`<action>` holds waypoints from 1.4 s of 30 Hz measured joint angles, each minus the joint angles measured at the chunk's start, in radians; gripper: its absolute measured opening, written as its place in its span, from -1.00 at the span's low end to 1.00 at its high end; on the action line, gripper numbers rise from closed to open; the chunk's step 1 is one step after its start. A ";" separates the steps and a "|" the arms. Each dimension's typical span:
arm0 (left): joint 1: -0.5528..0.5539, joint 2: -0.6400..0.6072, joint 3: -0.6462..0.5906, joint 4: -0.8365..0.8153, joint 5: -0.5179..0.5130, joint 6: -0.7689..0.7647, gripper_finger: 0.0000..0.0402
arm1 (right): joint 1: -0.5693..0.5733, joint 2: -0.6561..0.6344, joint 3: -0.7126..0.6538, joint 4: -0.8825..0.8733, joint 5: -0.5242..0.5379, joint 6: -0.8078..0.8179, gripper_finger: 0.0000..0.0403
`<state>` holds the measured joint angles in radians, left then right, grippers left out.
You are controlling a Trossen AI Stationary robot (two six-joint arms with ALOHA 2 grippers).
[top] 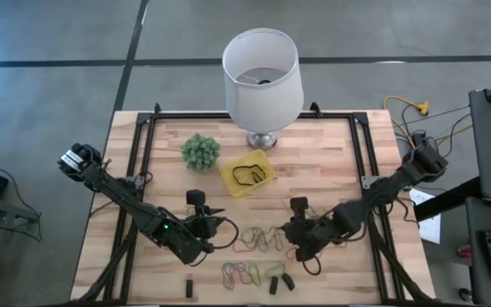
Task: Pick and place rubber bands into bin
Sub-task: Put the top purple rubber band into the yellow bin
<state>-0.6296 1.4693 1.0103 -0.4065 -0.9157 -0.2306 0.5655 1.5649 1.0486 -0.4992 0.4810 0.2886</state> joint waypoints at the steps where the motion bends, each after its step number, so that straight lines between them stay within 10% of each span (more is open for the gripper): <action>1: 0.000 0.000 0.000 -0.001 0.000 0.000 -0.50 | 0.000 -0.001 0.003 -0.017 0.002 0.001 -0.96; 8: -0.001 0.000 -0.002 0.003 0.000 -0.002 -0.50 | -0.004 0.040 -0.024 -0.298 0.157 0.283 -0.96; 18: -0.001 0.000 -0.002 0.007 0.000 -0.003 -0.50 | -0.002 0.073 -0.060 -0.197 0.004 0.292 -0.90; 29: -0.001 0.000 -0.003 0.006 0.000 -0.003 -0.50 | 0.000 0.069 -0.060 -0.145 -0.067 0.288 -0.30; 42: -0.001 0.000 -0.003 0.006 0.000 -0.003 -0.50 | -0.063 0.074 -0.153 -0.115 0.040 0.298 -0.20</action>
<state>-0.6304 1.4693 1.0073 -0.4004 -0.9157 -0.2333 0.5030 1.6394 0.8953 -0.6146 0.5207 0.5868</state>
